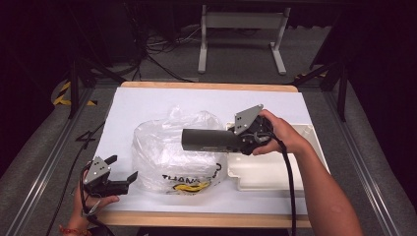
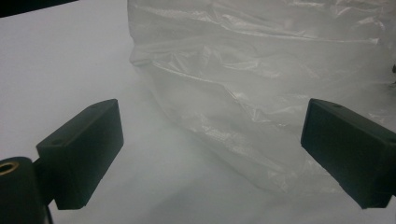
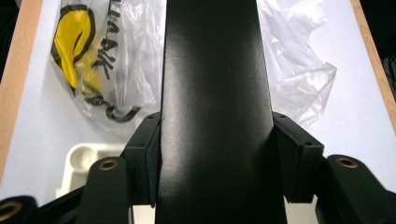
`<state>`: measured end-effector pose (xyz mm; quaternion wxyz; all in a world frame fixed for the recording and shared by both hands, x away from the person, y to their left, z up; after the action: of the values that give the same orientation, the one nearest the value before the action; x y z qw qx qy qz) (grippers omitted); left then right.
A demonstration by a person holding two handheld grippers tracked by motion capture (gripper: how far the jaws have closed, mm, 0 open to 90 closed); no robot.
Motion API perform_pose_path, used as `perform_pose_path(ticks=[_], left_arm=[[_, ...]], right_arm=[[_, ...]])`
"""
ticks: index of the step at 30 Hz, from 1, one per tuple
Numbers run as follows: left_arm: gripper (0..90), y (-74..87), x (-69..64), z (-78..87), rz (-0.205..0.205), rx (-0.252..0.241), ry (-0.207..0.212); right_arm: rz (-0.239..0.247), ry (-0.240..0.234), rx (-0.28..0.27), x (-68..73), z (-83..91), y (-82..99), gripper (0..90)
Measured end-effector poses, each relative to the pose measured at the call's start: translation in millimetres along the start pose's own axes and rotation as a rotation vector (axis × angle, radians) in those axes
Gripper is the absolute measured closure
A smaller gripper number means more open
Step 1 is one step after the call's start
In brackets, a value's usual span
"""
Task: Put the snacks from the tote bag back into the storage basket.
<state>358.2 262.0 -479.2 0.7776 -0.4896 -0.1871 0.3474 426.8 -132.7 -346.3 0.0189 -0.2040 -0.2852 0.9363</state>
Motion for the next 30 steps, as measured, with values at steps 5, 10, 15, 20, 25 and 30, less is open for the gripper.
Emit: perform_pose_path(ticks=[5, 10, 15, 20, 25, 30], left_arm=[[6.5, 0.0, -0.4, 0.0, -0.001, 0.004, 0.000], [6.5, 0.1, -0.4, -0.2, -0.001, 0.004, 0.000], [6.6, 0.2, -0.4, -0.3, -0.002, 0.005, -0.002], [6.6, 0.2, -0.3, -0.4, -0.002, 0.006, -0.005], [6.5, 0.3, -0.2, -0.7, 0.002, 0.006, -0.006], [6.5, 0.4, -0.2, -0.8, 0.002, 0.009, -0.007]], right_arm=[[-0.007, 0.007, -0.010, -1.7, 8.8, 10.0, 42.7], [-0.015, 0.014, -0.006, -1.7, 16.4, 17.1, 42.7], [-0.025, 0.022, 0.002, -2.5, 23.4, 26.4, 42.7], [-0.026, 0.031, 0.008, -3.1, 31.8, 34.1, 42.7], [-0.036, 0.042, 0.021, -4.6, 41.5, 43.5, 42.7], [-0.043, 0.051, 0.031, -5.4, 49.4, 51.6, 42.7]])
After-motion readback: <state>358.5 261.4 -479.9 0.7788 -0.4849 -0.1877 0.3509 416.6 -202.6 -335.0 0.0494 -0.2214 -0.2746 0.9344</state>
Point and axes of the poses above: each handheld gripper's, and its own axes: z roughly backward along the jaws, y roughly out of its underside, x roughly to its left, the point moved 5 cm from there along -z, roughly forward along the jaws, and after that the axes turned 8 degrees about y, right-handed, at the moved point
